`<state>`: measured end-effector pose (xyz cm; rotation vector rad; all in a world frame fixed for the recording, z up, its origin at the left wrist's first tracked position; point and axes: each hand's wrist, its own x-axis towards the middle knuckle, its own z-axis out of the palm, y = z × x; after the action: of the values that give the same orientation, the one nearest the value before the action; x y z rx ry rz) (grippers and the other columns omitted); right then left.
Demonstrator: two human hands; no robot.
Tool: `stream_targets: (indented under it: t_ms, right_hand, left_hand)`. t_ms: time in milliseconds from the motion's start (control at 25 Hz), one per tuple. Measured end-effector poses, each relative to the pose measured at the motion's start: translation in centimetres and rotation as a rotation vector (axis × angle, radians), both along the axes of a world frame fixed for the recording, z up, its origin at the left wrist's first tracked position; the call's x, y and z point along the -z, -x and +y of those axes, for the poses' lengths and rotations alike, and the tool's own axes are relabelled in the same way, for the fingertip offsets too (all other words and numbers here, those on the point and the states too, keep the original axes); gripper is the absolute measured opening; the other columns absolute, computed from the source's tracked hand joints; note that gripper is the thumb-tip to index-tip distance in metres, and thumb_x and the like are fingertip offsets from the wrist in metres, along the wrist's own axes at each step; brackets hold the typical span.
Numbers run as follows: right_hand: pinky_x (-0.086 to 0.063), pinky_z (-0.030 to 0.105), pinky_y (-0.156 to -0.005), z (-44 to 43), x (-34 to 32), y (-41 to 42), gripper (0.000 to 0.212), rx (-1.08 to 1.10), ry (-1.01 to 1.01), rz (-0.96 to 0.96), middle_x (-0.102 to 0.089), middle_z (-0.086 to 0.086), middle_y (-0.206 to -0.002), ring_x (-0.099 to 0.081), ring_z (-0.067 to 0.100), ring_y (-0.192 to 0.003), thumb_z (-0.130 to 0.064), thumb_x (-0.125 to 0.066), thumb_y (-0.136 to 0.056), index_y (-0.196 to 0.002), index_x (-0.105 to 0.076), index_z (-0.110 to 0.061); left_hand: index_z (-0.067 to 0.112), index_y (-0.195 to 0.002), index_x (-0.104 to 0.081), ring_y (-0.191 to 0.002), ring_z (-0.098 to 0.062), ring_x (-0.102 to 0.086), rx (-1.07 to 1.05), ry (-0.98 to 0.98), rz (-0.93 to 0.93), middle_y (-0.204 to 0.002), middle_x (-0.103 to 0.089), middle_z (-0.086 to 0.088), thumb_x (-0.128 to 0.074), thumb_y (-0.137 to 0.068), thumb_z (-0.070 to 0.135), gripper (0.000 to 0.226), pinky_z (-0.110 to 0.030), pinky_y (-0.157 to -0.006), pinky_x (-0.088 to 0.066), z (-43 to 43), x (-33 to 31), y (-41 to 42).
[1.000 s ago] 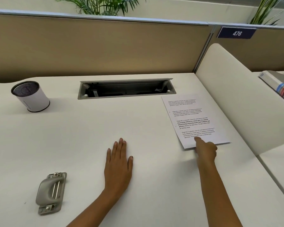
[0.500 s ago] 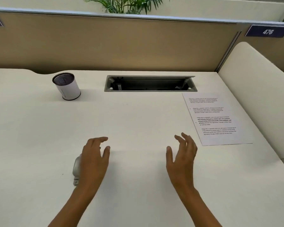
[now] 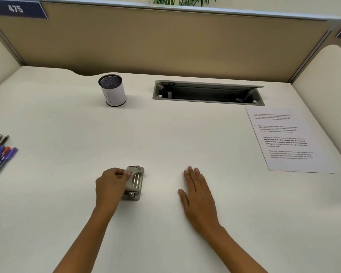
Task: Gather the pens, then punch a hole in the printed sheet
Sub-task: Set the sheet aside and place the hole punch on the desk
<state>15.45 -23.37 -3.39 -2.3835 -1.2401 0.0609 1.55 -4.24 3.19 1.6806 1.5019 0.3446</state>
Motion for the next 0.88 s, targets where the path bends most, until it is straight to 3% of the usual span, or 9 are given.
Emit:
stream_targets:
  t_ms: [160, 280, 360, 520, 720, 800, 880]
  right_hand:
    - [-0.005, 0.026, -0.12, 0.0, 0.3, 0.0, 0.056, 0.007, 0.016, -0.016, -0.019, -0.002, -0.159, -0.008, 0.01, -0.148, -0.038, -0.033, -0.1, -0.15, -0.024, -0.015]
    - [-0.006, 0.026, -0.12, 0.1, 0.3, 0.1, 0.056, 0.015, 0.026, -0.024, -0.021, -0.002, -0.159, -0.01, 0.01, -0.148, -0.039, -0.031, -0.099, -0.15, -0.025, -0.014]
    - [-0.005, 0.026, -0.12, 0.1, 0.3, 0.2, 0.056, 0.022, 0.035, -0.022, -0.02, -0.003, -0.159, -0.01, 0.01, -0.148, -0.037, -0.034, -0.1, -0.15, -0.024, -0.015]
    - [-0.004, 0.025, -0.12, 0.1, 0.3, 0.2, 0.056, 0.026, 0.059, -0.028, -0.017, -0.004, -0.159, -0.008, 0.008, -0.148, -0.036, -0.035, -0.1, -0.151, -0.022, -0.016]
    - [-0.002, 0.024, -0.12, 0.1, 0.4, 0.1, 0.056, 0.029, 0.071, -0.035, -0.018, -0.004, -0.159, -0.008, 0.008, -0.148, -0.036, -0.036, -0.1, -0.151, -0.023, -0.016]
    - [-0.003, 0.025, -0.12, 0.1, 0.4, 0.1, 0.056, 0.027, 0.073, -0.036, -0.019, -0.004, -0.159, -0.009, 0.009, -0.148, -0.035, -0.037, -0.1, -0.151, -0.023, -0.016]
    - [-0.004, 0.025, -0.12, 0.1, 0.4, 0.1, 0.056, 0.026, 0.078, -0.038, -0.018, -0.004, -0.159, -0.008, 0.008, -0.148, -0.035, -0.037, -0.1, -0.151, -0.023, -0.016]
  left_hand:
    - [0.011, -0.071, -0.068, -0.081, -0.033, -0.068, -0.047, 0.137, -0.083, -0.079, -0.072, -0.013, -0.069, -0.084, 0.025, 0.019, -0.039, -0.079, -0.052, 0.9, 0.2, 0.3]
    - [0.007, -0.066, -0.066, -0.074, -0.033, -0.066, -0.096, 0.251, -0.15, -0.078, -0.069, -0.018, -0.068, -0.085, 0.016, 0.021, -0.042, -0.084, -0.054, 1.9, -0.1, 0.6]
    - [0.003, -0.067, -0.064, -0.069, -0.03, -0.061, -0.136, 0.378, -0.246, -0.079, -0.065, -0.019, -0.066, -0.085, 0.009, 0.019, -0.042, -0.077, -0.056, 2.5, -0.4, 1.1]
    - [0.0, -0.076, -0.063, -0.062, -0.023, -0.059, -0.203, 0.505, -0.377, -0.064, -0.065, -0.013, -0.063, -0.086, 0.004, 0.011, -0.026, -0.051, -0.054, 3.6, -1.5, 2.8]
    - [0.001, -0.076, -0.062, -0.063, -0.024, -0.059, -0.26, 0.414, -0.369, -0.069, -0.063, -0.014, -0.063, -0.086, 0.004, 0.01, -0.02, -0.045, -0.055, 5.6, -2.3, 5.6]
    - [0.001, -0.077, -0.065, -0.067, -0.029, -0.061, -0.247, 0.28, -0.252, -0.076, -0.064, -0.017, -0.064, -0.085, 0.008, 0.011, -0.027, -0.06, -0.06, 6.3, -2.0, 6.4]
    - [0.002, -0.083, -0.069, -0.072, -0.033, -0.065, -0.212, 0.131, -0.061, -0.078, -0.067, -0.016, -0.066, -0.085, 0.016, 0.014, -0.035, -0.078, -0.054, 6.6, -1.5, 6.9]
